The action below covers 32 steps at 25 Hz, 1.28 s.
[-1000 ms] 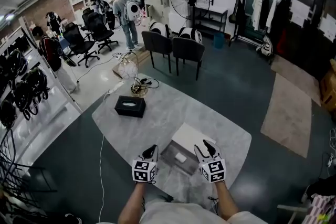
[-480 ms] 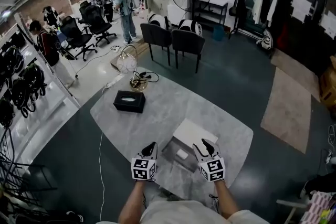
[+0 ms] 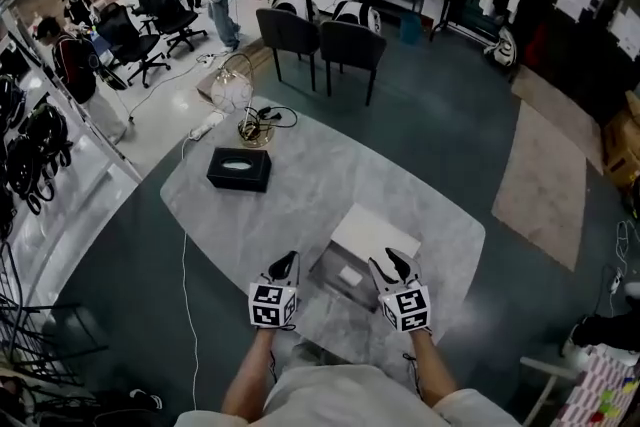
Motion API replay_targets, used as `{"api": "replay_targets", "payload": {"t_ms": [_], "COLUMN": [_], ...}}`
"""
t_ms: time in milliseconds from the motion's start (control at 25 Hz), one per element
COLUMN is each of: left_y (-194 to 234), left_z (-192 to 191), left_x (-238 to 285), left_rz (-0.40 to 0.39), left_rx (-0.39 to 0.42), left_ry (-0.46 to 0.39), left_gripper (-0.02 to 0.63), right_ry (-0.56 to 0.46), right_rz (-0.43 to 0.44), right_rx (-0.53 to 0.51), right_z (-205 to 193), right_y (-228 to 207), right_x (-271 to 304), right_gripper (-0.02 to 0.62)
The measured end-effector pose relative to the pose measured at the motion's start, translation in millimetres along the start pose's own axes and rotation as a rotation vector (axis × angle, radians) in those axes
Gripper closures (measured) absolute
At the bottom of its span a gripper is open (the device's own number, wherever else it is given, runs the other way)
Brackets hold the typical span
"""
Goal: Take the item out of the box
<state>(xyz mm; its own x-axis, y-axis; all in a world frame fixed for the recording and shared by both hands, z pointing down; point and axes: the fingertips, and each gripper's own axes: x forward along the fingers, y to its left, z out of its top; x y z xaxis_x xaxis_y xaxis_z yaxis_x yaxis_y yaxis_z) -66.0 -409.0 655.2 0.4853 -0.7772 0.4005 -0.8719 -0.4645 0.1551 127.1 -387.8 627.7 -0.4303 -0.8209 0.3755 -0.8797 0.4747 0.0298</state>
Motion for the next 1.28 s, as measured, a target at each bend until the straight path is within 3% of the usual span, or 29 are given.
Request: {"api": "replay_targets", "payload": {"t_ms": [600,1280], "left_y": [13,26], "left_z": [-37,-59], "left_x": [15,14], "left_rz": [-0.041,-0.03], "left_rx": [-0.035,-0.092], "left_ry": [0.086,0.118], "left_gripper": [0.589,0.589], "right_ry": [0.145,0.366], "right_rz": [0.051,0.2], "right_rx": [-0.032,-0.148], "right_z": [-38,-100], "right_y": [28,59], "right_x": [25,46], "right_gripper": [0.408,0.388]}}
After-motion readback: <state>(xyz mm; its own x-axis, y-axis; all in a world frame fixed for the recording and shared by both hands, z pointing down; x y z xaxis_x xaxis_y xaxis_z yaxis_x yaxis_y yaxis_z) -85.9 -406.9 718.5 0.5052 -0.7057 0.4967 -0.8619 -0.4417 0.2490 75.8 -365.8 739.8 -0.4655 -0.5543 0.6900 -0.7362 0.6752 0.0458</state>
